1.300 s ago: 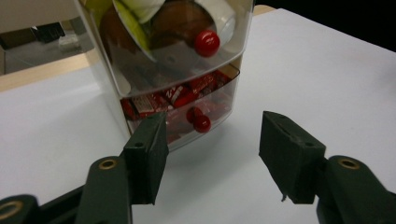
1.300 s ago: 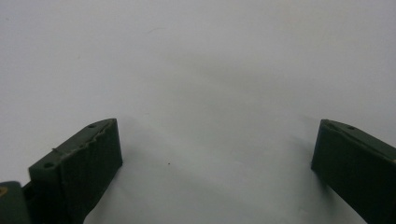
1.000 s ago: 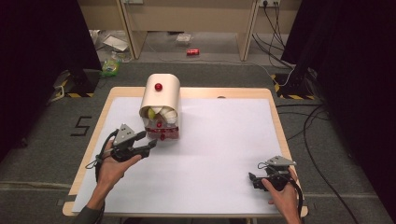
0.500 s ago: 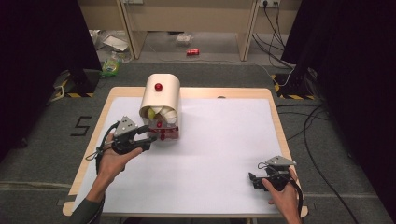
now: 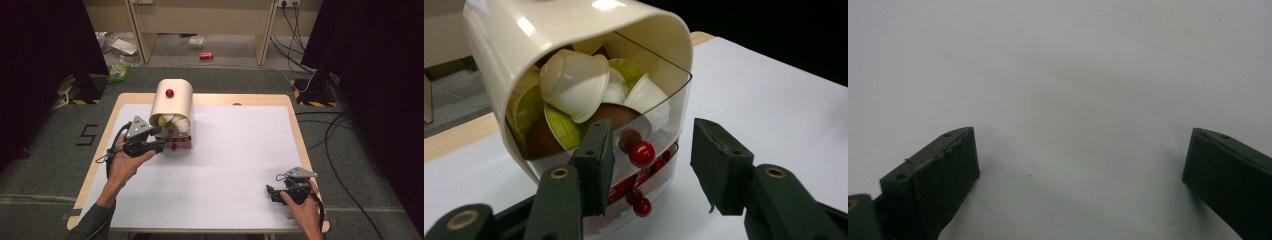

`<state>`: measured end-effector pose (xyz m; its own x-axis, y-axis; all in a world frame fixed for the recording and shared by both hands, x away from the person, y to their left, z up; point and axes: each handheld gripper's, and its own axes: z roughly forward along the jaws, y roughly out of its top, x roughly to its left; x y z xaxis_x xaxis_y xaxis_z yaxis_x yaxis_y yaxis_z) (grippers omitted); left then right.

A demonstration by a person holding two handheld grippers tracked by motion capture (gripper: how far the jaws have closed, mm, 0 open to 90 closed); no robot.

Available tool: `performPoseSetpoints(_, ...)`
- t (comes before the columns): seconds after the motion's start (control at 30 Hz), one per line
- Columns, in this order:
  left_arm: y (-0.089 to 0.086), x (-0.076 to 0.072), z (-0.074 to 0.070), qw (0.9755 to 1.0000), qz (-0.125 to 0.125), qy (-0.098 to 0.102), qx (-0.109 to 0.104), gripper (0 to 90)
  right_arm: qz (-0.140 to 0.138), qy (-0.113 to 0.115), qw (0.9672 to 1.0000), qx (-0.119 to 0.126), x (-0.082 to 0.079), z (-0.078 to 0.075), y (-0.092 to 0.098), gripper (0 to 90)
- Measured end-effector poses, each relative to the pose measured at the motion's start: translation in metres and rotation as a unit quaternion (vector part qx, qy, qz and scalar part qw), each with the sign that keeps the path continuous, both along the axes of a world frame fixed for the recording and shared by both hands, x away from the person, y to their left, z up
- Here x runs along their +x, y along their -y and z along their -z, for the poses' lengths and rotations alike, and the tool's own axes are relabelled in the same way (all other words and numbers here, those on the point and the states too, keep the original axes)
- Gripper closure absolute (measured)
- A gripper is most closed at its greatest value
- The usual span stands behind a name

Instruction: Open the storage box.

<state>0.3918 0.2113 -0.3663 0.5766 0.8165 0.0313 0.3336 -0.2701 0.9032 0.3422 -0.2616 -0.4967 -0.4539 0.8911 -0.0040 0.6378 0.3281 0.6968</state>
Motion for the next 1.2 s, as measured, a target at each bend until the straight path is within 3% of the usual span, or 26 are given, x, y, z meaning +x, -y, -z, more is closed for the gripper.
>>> performPoseSetpoints(0.23,0.007,0.010,-0.001,0.9999,-0.004,-0.001,0.010,51.7,0.000,-0.001,1.0000,0.000,0.000,0.000,0.000,1.7)
performPoseSetpoints(0.3,0.008,0.012,-0.002,1.0000,0.000,-0.003,0.004,53.1,0.000,0.000,1.0000,0.000,0.000,0.000,0.000,1.7)
performPoseSetpoints(0.47,0.009,0.015,-0.006,0.9999,-0.004,0.006,0.013,52.5,0.000,0.000,1.0000,0.000,0.000,0.000,0.000,1.8)
performPoseSetpoints(1.2,0.011,0.027,0.000,0.9995,-0.007,-0.013,0.026,56.2,0.000,-0.001,1.0000,0.000,0.000,0.000,0.000,1.7)
